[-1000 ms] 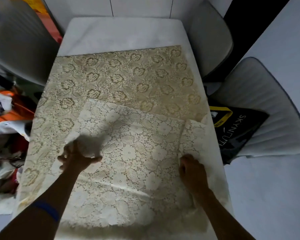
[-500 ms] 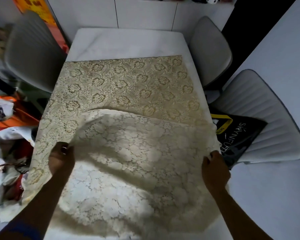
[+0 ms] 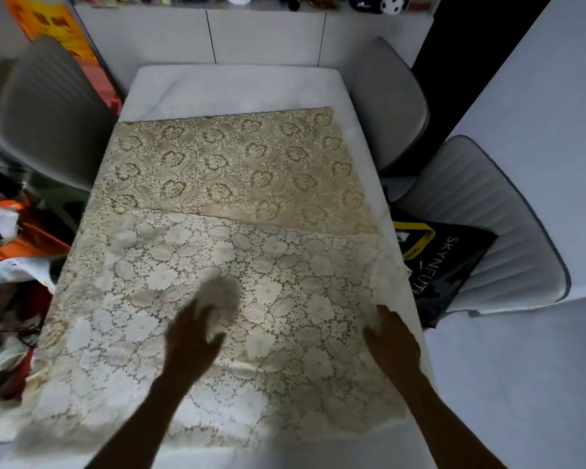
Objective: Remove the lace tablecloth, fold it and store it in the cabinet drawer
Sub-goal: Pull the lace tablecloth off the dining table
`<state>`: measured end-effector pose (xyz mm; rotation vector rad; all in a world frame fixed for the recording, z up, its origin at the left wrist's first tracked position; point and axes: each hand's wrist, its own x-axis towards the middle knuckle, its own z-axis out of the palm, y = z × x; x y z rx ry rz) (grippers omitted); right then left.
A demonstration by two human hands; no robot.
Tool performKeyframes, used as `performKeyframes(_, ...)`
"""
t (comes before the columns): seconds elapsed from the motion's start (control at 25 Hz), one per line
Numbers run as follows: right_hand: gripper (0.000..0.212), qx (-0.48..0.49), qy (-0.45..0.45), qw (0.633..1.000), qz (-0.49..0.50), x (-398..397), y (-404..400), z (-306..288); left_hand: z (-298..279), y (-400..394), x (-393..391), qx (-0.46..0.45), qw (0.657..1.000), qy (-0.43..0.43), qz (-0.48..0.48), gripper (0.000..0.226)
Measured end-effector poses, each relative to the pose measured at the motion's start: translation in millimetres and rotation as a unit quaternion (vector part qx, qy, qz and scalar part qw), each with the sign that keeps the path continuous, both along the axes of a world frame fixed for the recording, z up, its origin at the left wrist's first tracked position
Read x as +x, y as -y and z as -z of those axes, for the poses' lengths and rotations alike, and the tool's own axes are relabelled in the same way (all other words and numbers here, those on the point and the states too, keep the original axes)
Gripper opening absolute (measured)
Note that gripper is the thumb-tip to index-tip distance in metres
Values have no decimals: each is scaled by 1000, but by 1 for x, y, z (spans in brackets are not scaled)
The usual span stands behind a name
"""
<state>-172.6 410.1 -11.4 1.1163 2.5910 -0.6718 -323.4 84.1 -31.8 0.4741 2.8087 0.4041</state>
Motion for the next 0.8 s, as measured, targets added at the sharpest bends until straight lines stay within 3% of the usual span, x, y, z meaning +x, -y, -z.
performKeyframes(0.08, 53, 11, 22, 1000, -18, 15, -2, 3, 10, -30, 28, -29, 992, 70, 100, 81)
performKeyframes(0.2, 55, -12, 118, 991, -61, 45, -2, 7, 20, -48, 55, -137, 976, 133, 108, 100)
performKeyframes(0.32, 63, -32, 220, 970, -97, 50, -18, 1, 9, -62, 48, -178, 964, 164, 109, 83)
performKeyframes(0.44, 68, 97, 105, 988, -63, 16, -39, -6, -4, -84, 19, -189, 959, 161, 135, 62)
performKeyframes(0.56, 61, 168, 22, 974, -153, -35, -59, 3, 2, -110, -4, -169, 965, 111, 165, 50)
performKeyframes(0.68, 69, 99, 89, 975, -179, -64, -90, 25, 12, -146, -26, -136, 969, 60, 195, 46)
performKeyframes(0.8, 79, 72, 161, 966, -190, -71, -121, 18, 6, -178, -43, -71, 973, 70, 210, 76)
